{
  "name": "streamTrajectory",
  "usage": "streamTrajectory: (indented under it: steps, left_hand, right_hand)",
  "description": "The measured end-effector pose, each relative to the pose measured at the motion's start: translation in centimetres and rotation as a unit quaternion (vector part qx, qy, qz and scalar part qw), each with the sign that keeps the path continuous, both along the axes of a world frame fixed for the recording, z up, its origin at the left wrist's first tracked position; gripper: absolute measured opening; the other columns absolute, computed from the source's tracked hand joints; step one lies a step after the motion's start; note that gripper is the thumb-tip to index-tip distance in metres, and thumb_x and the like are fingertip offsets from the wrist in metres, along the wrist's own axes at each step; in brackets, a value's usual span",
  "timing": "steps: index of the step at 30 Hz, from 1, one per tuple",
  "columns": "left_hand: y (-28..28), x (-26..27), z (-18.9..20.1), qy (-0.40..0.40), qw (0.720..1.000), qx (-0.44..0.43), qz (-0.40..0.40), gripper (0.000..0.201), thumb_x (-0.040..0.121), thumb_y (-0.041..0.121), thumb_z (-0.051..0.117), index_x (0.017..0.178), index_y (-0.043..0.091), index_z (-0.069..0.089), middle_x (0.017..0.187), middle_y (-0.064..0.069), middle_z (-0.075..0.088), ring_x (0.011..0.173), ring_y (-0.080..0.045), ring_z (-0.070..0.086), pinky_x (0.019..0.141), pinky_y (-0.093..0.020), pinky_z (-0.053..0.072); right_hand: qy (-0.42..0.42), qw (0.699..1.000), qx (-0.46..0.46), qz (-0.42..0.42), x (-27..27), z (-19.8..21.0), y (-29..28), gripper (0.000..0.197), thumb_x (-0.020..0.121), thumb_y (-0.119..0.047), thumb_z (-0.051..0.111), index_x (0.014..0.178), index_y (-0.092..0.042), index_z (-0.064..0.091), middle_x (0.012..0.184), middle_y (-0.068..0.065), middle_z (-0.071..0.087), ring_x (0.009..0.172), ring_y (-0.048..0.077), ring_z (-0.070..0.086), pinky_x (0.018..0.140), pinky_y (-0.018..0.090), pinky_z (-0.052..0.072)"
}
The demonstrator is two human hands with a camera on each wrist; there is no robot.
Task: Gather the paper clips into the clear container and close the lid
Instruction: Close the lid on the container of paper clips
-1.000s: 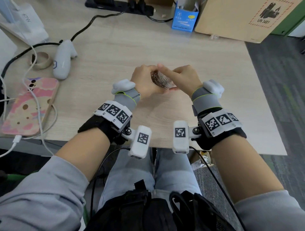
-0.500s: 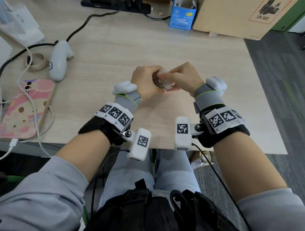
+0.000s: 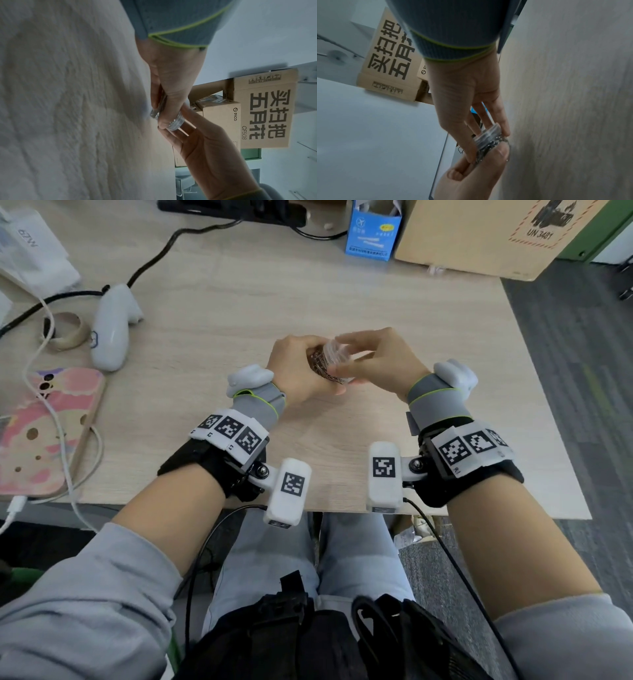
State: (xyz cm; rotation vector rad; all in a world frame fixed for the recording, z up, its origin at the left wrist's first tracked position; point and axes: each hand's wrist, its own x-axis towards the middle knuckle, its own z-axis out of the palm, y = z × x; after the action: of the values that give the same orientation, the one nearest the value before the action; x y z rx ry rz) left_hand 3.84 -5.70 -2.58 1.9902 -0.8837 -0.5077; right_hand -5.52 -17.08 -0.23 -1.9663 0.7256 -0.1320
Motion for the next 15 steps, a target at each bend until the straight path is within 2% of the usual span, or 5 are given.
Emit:
streamTrajectory:
  steps: [2,4,9,12,15]
  left_hand:
    - [-0.06,-0.10,-0.02,0.006,1.000,-0.005,-0.008,0.058,0.041,0.033,0.081,0.098,0.025,0.069,0.088,-0.005,0.074,0.079,-0.015,0.066,0.078,-0.036,0.055]
    - [-0.13,-0.08,-0.06,0.003,1.000,-0.003,-0.013,0.052,0.043,0.035,0.080,0.093,0.026,0.070,0.083,-0.008,0.073,0.070,-0.013,0.058,0.076,-0.041,0.055]
    - [-0.22,0.25,-0.54,-0.020,0.999,0.017,-0.022,0.055,0.042,0.043,0.073,0.091,0.019,0.068,0.079,-0.014,0.069,0.066,-0.015,0.047,0.072,-0.043,0.053]
    - [-0.23,0.07,-0.54,-0.038,0.998,0.027,-0.031,0.054,0.043,0.044,0.071,0.091,0.019,0.067,0.077,-0.011,0.069,0.067,-0.020,0.052,0.072,-0.042,0.053]
    - [-0.54,-0.19,-0.39,-0.044,0.998,0.014,-0.033,0.052,0.048,0.040,0.073,0.096,0.022,0.066,0.083,-0.006,0.070,0.077,-0.025,0.060,0.074,-0.037,0.052]
  right_hand:
    - [0.002,1.000,-0.027,-0.012,0.26,-0.01,0.19,0.051,0.066,-0.024,0.081,0.113,-0.011,0.067,0.099,0.008,0.067,0.076,0.022,0.065,0.077,0.038,0.060]
    - [0.005,0.999,-0.045,-0.027,0.61,-0.08,0.47,0.051,0.060,-0.033,0.079,0.105,-0.012,0.070,0.088,0.006,0.066,0.078,0.025,0.067,0.078,0.043,0.059]
    - [0.008,0.999,-0.027,-0.043,0.87,-0.64,0.77,0.054,0.057,-0.036,0.078,0.104,-0.009,0.070,0.092,0.013,0.071,0.083,0.027,0.071,0.077,0.044,0.059]
    - [0.014,0.998,-0.027,-0.050,0.79,-0.59,0.83,0.055,0.056,-0.037,0.077,0.102,-0.008,0.070,0.091,0.015,0.071,0.082,0.027,0.071,0.076,0.044,0.059]
    - [0.011,0.997,-0.059,-0.053,0.63,-0.42,0.54,0.054,0.057,-0.043,0.076,0.102,-0.013,0.070,0.093,0.011,0.072,0.083,0.026,0.070,0.079,0.044,0.058]
